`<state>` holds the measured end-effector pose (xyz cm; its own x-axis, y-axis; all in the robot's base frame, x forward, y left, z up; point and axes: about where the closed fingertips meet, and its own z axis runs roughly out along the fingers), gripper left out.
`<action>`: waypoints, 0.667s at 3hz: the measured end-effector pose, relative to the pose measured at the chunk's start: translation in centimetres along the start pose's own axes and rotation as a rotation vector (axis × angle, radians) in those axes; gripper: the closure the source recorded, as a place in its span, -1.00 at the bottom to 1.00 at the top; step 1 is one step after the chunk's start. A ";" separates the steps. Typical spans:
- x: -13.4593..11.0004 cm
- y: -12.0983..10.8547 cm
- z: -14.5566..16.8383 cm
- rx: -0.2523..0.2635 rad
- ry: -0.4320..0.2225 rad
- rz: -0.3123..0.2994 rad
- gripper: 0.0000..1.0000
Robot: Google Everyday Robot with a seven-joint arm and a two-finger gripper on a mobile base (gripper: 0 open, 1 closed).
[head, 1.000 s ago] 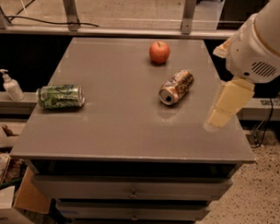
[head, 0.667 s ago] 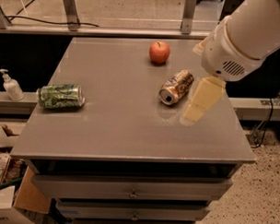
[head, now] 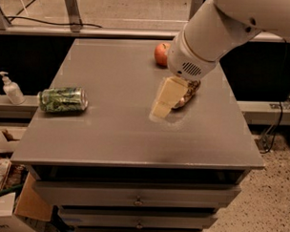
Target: Place green can upright
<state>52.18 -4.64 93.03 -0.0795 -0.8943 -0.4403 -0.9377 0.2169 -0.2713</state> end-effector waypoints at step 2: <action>-5.6 0.7 4.3 -0.063 -0.052 -0.012 -1.00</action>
Offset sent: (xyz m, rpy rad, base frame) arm 0.0198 0.1093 -0.0223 0.0772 0.0673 0.0825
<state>53.37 2.17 91.63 -0.0524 -0.8748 -0.4816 -0.9580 0.1802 -0.2232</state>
